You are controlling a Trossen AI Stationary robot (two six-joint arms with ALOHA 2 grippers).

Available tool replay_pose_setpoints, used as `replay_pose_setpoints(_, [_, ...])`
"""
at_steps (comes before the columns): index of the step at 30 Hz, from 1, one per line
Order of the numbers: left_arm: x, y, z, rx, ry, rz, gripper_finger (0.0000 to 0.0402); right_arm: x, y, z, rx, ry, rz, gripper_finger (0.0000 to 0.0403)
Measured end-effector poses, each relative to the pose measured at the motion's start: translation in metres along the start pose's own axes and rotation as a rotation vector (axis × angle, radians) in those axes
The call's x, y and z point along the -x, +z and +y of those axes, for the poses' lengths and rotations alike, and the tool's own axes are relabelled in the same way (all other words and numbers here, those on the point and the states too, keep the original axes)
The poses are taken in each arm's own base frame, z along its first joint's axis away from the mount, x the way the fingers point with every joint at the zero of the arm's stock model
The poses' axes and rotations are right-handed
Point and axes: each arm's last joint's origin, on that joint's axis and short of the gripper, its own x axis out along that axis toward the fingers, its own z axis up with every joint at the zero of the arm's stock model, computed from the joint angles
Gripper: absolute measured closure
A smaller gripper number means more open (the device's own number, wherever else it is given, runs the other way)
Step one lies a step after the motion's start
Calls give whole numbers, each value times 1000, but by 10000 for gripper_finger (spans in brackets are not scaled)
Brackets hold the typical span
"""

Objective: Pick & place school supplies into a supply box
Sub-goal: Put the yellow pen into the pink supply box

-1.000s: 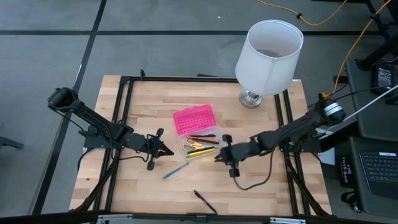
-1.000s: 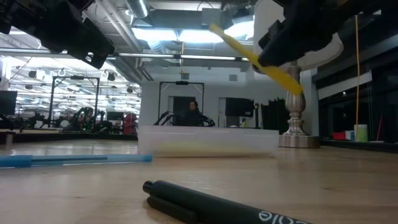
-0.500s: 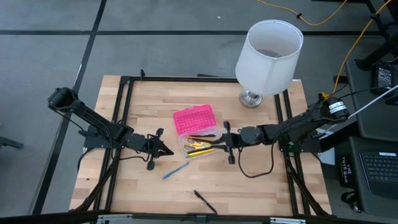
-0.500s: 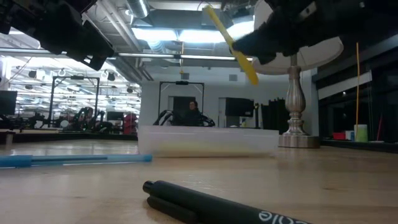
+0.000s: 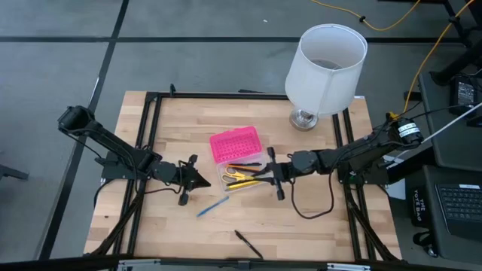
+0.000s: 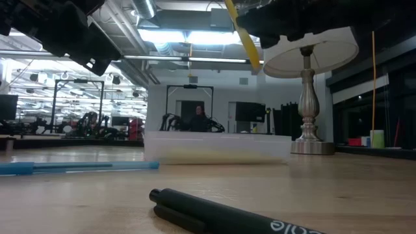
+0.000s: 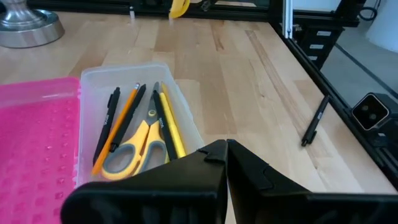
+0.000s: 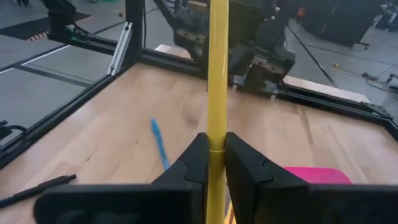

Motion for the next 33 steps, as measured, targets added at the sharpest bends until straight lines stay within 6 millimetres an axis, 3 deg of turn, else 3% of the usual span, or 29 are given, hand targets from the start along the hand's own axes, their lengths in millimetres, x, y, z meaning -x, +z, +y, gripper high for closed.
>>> replay_pose_setpoints(8, [0,0,0,-1,1,0,398,-6,10,-6,7,10,141,362])
replay_pose_setpoints(20, [0,0,0,-136,11,-2,398,-12,11,-43,-38,-78,299,363])
replay_pose_setpoints(33, [0,0,0,-143,11,-2,398,-60,-23,-46,-40,-34,604,362])
